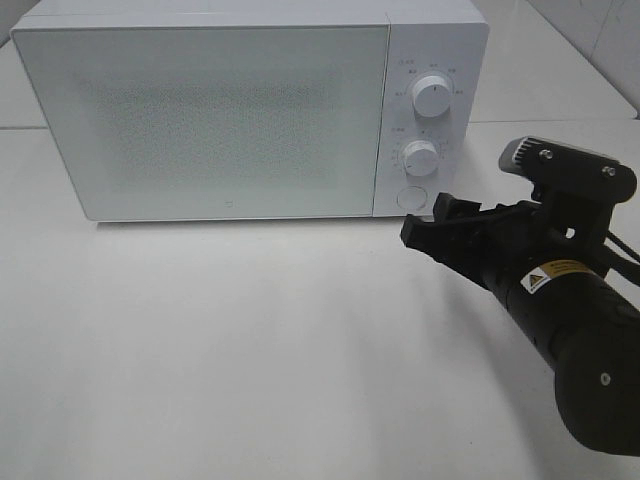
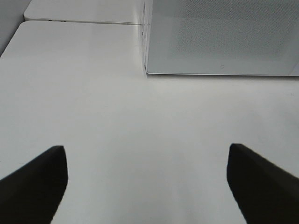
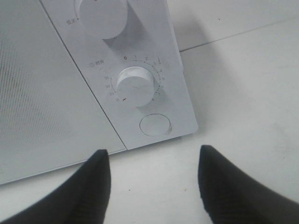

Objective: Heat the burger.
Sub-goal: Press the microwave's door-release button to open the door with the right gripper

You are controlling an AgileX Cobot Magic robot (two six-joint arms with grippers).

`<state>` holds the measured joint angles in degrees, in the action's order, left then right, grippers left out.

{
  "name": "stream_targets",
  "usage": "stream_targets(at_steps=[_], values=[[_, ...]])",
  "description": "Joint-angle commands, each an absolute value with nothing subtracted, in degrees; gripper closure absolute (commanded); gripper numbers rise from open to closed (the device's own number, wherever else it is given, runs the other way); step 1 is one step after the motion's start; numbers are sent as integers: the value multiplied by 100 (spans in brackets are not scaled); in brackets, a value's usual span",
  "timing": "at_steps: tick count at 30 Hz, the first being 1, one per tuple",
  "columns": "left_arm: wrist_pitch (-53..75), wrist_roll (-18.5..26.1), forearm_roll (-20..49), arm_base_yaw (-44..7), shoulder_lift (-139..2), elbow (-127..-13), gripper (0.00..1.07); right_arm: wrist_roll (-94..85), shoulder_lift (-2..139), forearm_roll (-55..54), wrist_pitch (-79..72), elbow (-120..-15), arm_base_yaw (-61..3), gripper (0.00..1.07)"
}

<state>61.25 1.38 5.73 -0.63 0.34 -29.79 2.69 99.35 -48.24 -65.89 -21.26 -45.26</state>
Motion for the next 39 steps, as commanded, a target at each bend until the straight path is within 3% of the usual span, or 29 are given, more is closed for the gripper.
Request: stream_targets(at_steps=[1,2,3,5,9,19,39], values=[[6131,120,579,-46,120,-2968,22,1100,9935,-4824,-6515,-2172,-4555,57],[6131,120,579,-46,120,-2968,22,1776,9935,-4807,-6486,-2172,-4555,65],[6131,120,579,-46,120,-2968,22,1776,9935,-4807,-6486,-2172,-4555,65],[6131,120,579,-46,120,-2968,22,2618,9935,-4807,-6474,-2172,-4555,77],[6131,120,579,-46,120,-2968,22,3799,9935,-4807,-6463,-2172,-4555,89],[6131,120,579,-46,120,-2968,22,6738,9935,-4807,-6228,-2172,-4555,107],[6131,120,579,-46,120,-2968,22,7489,10233,-5111,-5884,-2429,-4332,107]])
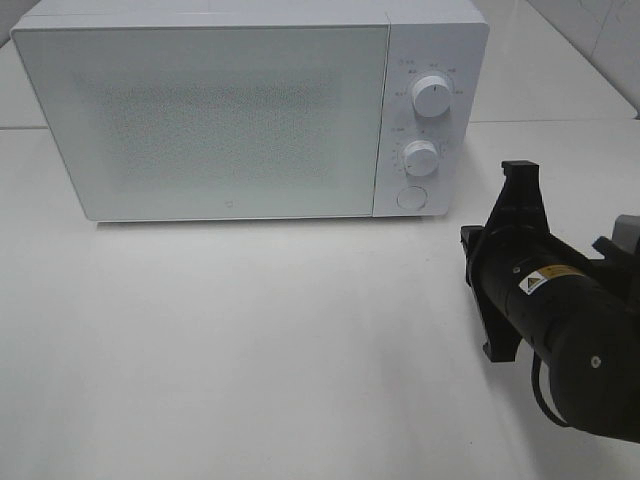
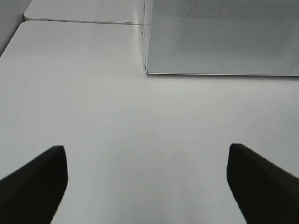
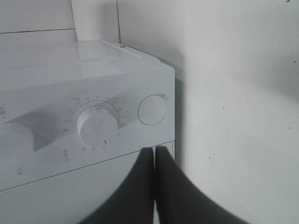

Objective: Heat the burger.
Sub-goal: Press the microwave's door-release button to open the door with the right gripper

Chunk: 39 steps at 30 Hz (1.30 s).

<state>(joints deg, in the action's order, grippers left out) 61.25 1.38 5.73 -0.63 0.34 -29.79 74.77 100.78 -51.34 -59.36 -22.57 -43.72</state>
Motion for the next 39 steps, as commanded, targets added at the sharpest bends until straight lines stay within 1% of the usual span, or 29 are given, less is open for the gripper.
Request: stream_targets(at_steps=[1,8,18,24,39], values=[[6131,120,579,-46,120,-2968,22,7489,10233,-5111,-5884,-2429,-4332,107],[6131,120,579,-46,120,-2968,22,7723,10829,-5111,-5884,-3014,-4320,107],[6131,120,579,-46,120,-2968,22,7448,11201,-5071,-5506,-3730,-3885,107],[6131,120,573,-46,120,-2968,22,7414,11499,-5053,-5311,-4177,-3770,107],[6131,120,579,-46,120,-2968,22,7288,11952,-5048,-5071,-4744,-3541,107]])
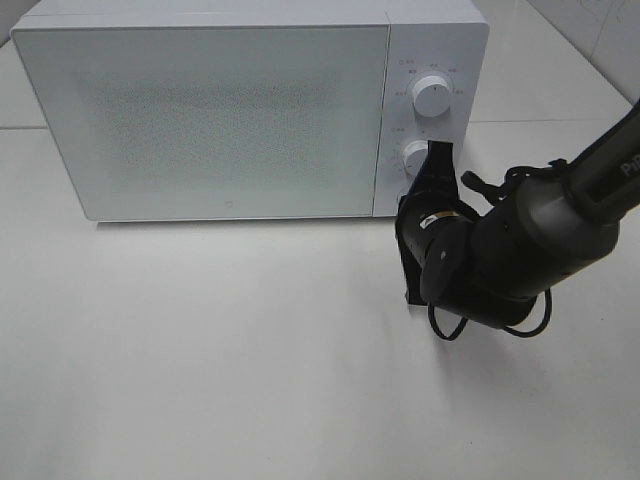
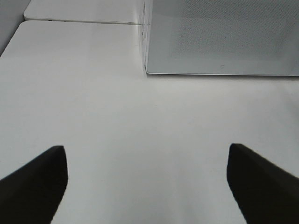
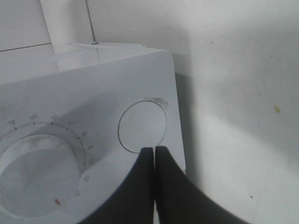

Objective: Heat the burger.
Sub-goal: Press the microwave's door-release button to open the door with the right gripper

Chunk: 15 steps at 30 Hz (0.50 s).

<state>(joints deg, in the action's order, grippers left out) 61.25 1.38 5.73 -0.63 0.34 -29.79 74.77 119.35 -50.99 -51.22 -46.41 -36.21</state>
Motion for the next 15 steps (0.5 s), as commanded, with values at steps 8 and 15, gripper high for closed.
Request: stream_targets(at_steps=[8,15], values=[[6131,120,573,-46,120,-2968,22,6961,11975,-5099,-4985,-4956,-3392,107],[6131,120,573,-46,120,-2968,22,7024,12112,-5065,-4939,-5059,-3340,107]])
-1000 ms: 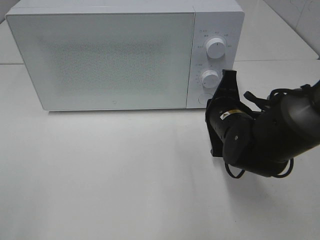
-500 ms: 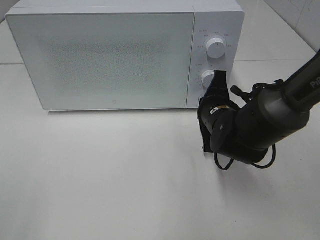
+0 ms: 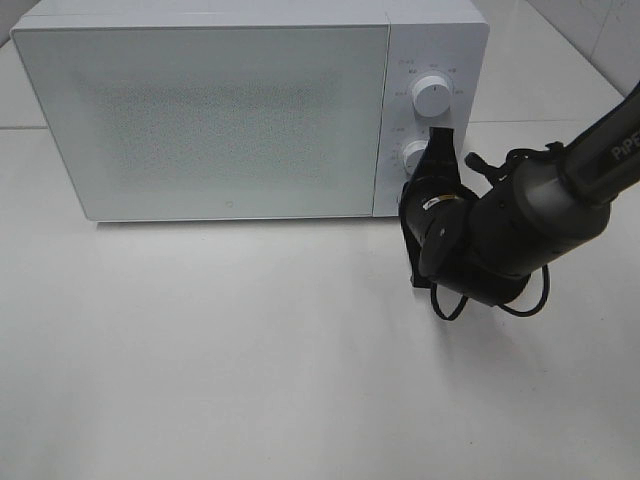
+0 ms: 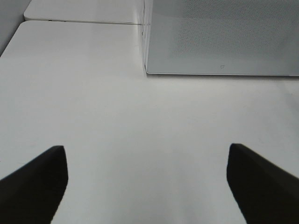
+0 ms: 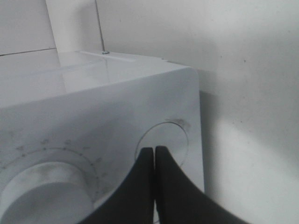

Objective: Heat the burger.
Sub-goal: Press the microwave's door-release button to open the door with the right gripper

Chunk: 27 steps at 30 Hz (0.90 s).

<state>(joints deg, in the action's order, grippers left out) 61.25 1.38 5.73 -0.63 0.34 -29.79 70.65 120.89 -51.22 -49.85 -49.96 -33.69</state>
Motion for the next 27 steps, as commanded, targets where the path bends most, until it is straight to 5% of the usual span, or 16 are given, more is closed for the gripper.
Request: stream_targets(at_steps=[1,27], values=[[6131,120,573,-46,120,-2968,22,7024,12147,-5065,-4956,-5071,-3340,107],[6131,120,573,-46,120,-2968,22,6858,12347,-5094,-5260,-5374,-3203,107]])
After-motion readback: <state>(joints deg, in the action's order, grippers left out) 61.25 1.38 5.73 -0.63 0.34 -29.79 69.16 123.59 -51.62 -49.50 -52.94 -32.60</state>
